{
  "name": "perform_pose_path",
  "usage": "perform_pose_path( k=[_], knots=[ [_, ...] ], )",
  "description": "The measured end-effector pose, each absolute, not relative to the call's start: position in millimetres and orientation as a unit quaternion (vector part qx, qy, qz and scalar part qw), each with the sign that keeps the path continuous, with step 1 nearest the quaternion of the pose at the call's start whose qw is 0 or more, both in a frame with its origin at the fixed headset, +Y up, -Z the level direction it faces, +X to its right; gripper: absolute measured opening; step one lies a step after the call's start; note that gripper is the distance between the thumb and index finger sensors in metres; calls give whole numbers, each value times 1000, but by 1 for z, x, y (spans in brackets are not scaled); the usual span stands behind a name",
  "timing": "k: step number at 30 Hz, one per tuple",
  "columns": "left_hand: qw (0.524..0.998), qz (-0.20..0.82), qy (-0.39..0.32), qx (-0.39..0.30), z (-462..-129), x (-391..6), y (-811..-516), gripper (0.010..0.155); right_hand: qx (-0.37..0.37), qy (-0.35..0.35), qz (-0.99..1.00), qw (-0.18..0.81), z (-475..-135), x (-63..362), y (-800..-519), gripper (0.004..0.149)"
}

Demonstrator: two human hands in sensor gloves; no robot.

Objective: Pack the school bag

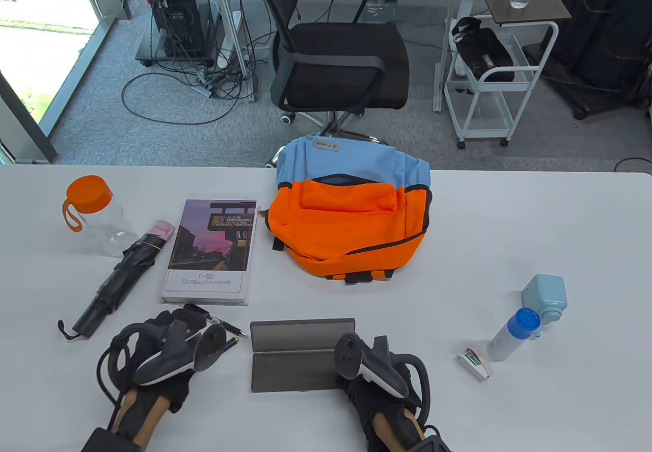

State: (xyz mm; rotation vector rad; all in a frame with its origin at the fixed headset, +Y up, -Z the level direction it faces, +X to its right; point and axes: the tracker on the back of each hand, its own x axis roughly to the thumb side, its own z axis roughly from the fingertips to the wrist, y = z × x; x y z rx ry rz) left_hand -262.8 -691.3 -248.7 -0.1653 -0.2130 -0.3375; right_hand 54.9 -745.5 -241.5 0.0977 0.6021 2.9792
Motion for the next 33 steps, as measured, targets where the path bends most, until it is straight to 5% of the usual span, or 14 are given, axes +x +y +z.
perform_pose_path(
  k=[4, 10, 15, 20, 27, 33],
  knots=[
    [972, -116, -93, -182, -240, -285, -724, 65, 32, 198, 978, 55, -241, 55, -746, 63],
    [939, -246, -163, -173, -234, -262, -737, 61, 33, 201, 977, 58, -241, 56, -746, 65],
    [941, -217, -182, -187, -231, -256, -740, 51, 39, 202, 977, 57, -240, 56, -746, 66],
    [937, -198, -222, -182, -228, -262, -733, 53, 43, 204, 976, 56, -240, 57, -747, 67],
    [958, -134, -247, -66, -214, -268, -686, 52, 48, 216, 974, 55, -241, 57, -747, 69],
    [919, -180, -337, -100, -212, -204, -696, 52, 46, 221, 972, 64, -242, 57, -747, 69]
  ],
)
